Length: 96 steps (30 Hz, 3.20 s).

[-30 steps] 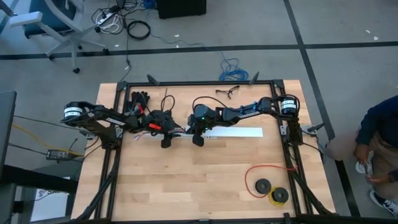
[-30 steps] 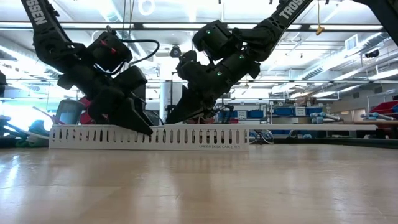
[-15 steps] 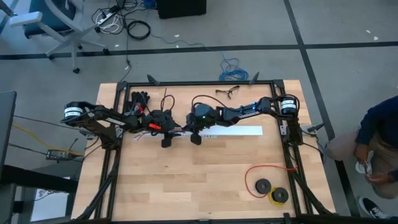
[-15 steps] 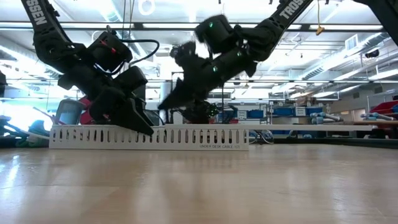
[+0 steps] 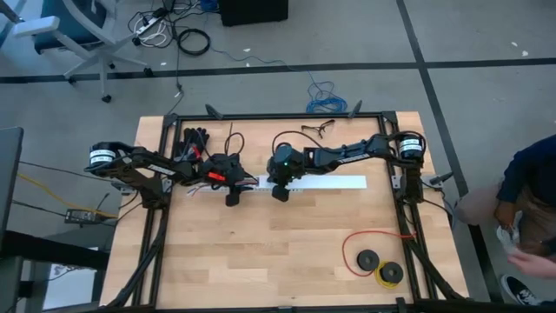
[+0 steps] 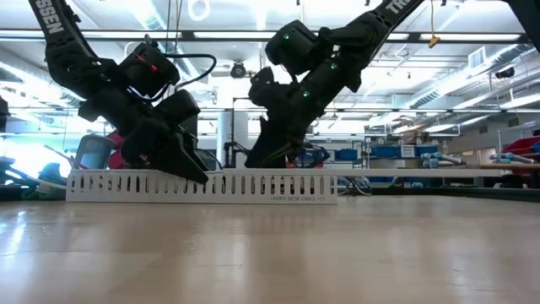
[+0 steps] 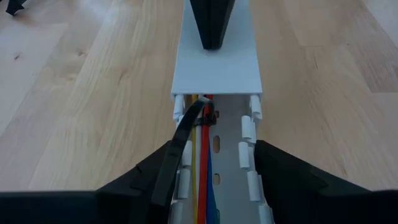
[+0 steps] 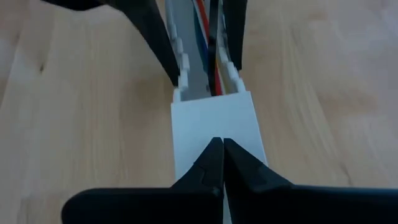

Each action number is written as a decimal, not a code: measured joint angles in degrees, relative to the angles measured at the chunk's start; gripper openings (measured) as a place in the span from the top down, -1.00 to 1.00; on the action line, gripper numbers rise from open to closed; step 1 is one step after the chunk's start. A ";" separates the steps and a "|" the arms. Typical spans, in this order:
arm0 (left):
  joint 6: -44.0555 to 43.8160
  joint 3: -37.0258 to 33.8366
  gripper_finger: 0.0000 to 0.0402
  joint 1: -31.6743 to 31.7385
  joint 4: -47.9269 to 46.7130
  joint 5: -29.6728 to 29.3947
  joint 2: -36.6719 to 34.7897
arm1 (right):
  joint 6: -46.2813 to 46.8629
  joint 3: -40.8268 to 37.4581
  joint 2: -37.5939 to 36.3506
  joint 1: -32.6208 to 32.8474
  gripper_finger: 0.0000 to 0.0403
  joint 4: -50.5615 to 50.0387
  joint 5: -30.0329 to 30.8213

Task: Ziptie cables
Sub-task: Close the white cable duct

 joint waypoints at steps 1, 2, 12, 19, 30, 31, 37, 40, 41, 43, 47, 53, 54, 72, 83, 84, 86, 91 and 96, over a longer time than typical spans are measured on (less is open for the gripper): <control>0.00 0.00 -0.05 0.00 0.02 0.01 0.00 | 0.01 0.00 0.27 0.01 1.00 0.53 -0.02; -0.01 0.00 -0.05 0.00 0.08 0.01 0.00 | 0.02 0.04 0.95 -0.01 1.00 1.85 -0.16; -0.26 -0.08 -0.05 0.00 2.22 0.21 0.90 | 0.46 0.32 4.12 -0.21 1.00 9.59 -2.60; -0.42 0.40 -0.07 -0.01 2.73 0.19 1.46 | -0.51 0.26 4.15 -0.21 1.00 11.88 -2.81; 0.04 0.39 -0.36 0.00 3.76 -0.47 1.67 | -0.53 0.26 4.15 -0.19 1.00 11.69 -3.10; 0.07 0.40 -0.40 0.00 4.37 -0.45 1.50 | -0.53 0.26 4.15 -0.19 1.00 11.69 -3.10; 0.22 0.56 -0.46 0.00 5.71 -0.47 -1.14 | -0.49 0.26 4.15 -0.19 1.00 11.60 -3.20; 0.39 0.52 -0.46 0.00 2.56 -0.49 -4.41 | -0.49 0.26 4.15 -0.19 1.00 11.49 -3.22; 0.53 0.55 -0.46 0.00 1.23 -0.48 -5.71 | -0.49 0.26 4.15 -0.19 1.00 11.47 -3.23; 1.09 0.53 -0.46 0.00 -2.60 -0.49 -8.42 | -0.49 0.26 4.15 -0.19 1.00 11.46 -3.23; 1.11 0.51 -0.46 0.00 -9.35 -0.47 -11.11 | -0.51 0.28 4.15 -0.21 1.00 11.42 -3.23; 1.07 0.42 -0.46 0.00 -12.40 -0.49 -9.29 | -0.53 0.28 4.15 -0.19 1.00 11.40 -3.23; 1.07 0.42 -0.46 0.00 -11.98 -0.48 -8.96 | -0.53 0.28 4.15 -0.19 1.00 11.40 -3.23; -0.14 0.32 -0.08 0.00 -9.41 -0.71 -4.92 | 1.03 0.31 4.69 -0.17 1.00 12.50 -3.16; 0.10 0.44 0.01 0.00 -6.44 -1.78 -4.90 | -1.18 1.92 6.78 -0.10 1.00 21.64 -4.20; 0.08 0.44 0.01 0.00 -6.27 -1.77 -4.90 | -1.64 1.99 5.96 -0.10 1.00 22.39 -4.30; 0.11 0.44 0.01 0.00 -5.66 -1.77 -4.90 | -2.24 2.14 4.53 -0.03 1.00 22.85 -4.33; 0.25 0.44 0.01 0.00 -6.23 -1.83 -4.90 | -1.87 1.99 0.87 -0.01 1.00 10.47 -0.32; 0.47 0.44 0.01 -0.01 -6.09 -3.11 -4.90 | 0.91 2.01 -1.75 0.00 1.00 -4.09 4.26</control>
